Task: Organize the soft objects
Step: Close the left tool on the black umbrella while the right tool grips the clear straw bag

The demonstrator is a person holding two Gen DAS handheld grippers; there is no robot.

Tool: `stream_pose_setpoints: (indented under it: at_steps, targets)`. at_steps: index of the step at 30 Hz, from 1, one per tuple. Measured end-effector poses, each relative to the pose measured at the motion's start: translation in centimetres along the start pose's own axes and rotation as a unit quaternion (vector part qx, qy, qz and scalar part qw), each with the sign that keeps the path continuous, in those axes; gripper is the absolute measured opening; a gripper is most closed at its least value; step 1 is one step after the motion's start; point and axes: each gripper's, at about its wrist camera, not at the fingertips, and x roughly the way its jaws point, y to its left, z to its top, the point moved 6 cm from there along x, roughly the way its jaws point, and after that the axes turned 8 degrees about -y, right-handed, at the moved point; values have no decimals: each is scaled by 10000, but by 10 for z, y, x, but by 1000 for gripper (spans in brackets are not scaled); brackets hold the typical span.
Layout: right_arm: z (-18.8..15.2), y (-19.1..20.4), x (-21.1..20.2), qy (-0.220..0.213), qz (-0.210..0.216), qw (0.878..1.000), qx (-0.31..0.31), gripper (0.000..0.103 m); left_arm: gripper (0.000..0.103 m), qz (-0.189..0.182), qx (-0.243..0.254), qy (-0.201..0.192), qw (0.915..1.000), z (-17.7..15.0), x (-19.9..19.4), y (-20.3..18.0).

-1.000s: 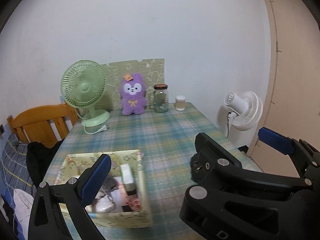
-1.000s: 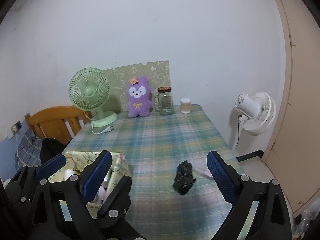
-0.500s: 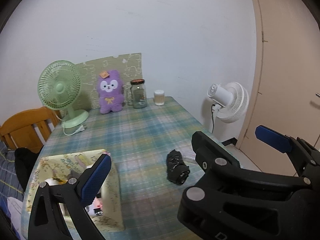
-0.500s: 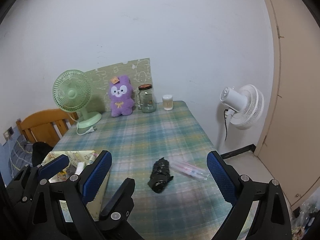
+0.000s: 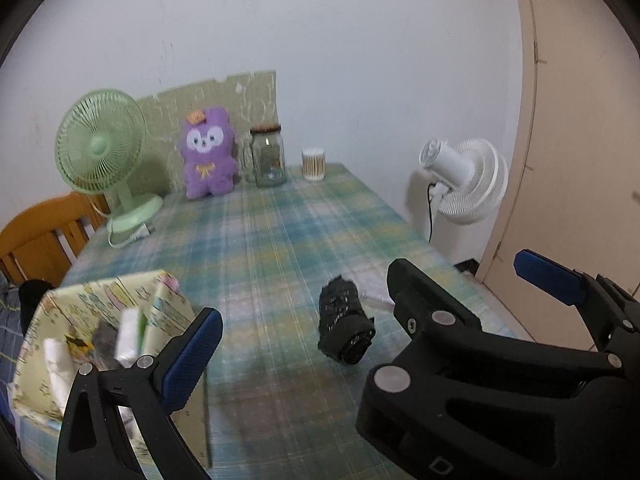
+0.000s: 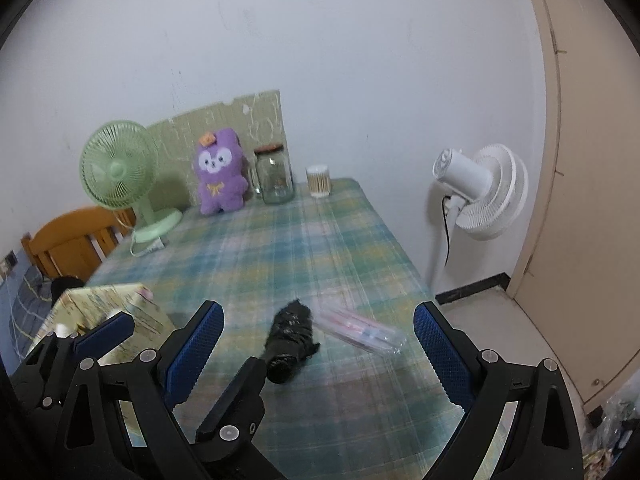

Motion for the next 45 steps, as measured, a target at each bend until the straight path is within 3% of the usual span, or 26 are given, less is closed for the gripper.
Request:
stream_pose_setpoints:
  at_steps: [18,22,32,34,37,45]
  targets:
    - [-33,-37,61,510,-134,9985,176,98,99,-105,-64,578,9983,-28,67,-20]
    - [-31,-45,72,570,-216,9981,-34,96,88,-61,-9,805,9967,-30,79,-25]
    - [-37,-53,102,896,-138,9955,-257,94,74,36,131,1148,9933,-38,108,-27]
    - [-41,-53,108,981,-73,9948,-259,94,63,78,162,1227,9923,-41,114,-26]
    - [-43,-51,117,1063,3,9939,-296,94,57,67,118,1328,9910,-45,121,-24]
    - [-45,-38,138,1270,335,9908,-322,94,51,43,-108,1367,9905,-45,127,-17]
